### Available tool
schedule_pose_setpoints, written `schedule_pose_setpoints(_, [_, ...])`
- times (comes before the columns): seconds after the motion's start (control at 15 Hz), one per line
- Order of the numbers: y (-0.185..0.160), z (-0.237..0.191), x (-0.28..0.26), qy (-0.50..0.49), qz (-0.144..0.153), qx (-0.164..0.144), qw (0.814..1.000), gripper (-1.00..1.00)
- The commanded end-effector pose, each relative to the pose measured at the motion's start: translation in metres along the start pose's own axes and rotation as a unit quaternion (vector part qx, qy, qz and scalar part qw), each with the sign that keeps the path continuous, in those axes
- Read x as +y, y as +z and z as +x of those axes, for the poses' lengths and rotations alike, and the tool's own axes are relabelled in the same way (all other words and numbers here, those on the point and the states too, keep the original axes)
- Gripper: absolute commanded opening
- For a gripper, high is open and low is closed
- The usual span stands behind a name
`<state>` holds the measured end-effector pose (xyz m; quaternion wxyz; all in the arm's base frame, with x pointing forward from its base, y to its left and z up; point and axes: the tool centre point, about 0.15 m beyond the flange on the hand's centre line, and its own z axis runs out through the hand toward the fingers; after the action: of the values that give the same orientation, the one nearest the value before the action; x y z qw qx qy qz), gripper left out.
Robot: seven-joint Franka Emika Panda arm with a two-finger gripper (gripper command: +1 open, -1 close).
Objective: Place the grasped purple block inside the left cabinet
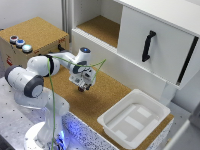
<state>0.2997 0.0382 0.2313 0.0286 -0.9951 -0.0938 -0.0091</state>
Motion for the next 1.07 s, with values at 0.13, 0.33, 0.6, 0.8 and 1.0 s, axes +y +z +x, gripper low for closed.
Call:
schedule_pose_setpoints(0.13, [0.039, 0.02, -0.023, 0.012, -0.028, -0.002, 1.0, -1.0])
schedule_pose_setpoints(0.33, [0.04, 0.021, -0.023, 0.017, -0.031, 0.0, 0.999, -1.0])
schedule_pose_setpoints(0.6, [0.039, 0.016, -0.024, 0.016, -0.029, 0.001, 0.999, -1.0])
schedule_pose_setpoints(0.8, [0.024, 0.008, -0.02, 0.035, -0.035, 0.007, 0.999, -1.0])
schedule_pose_setpoints(1.0, [-0.014, 0.008, -0.024, 0.039, -0.06, 0.031, 0.997, -1.0])
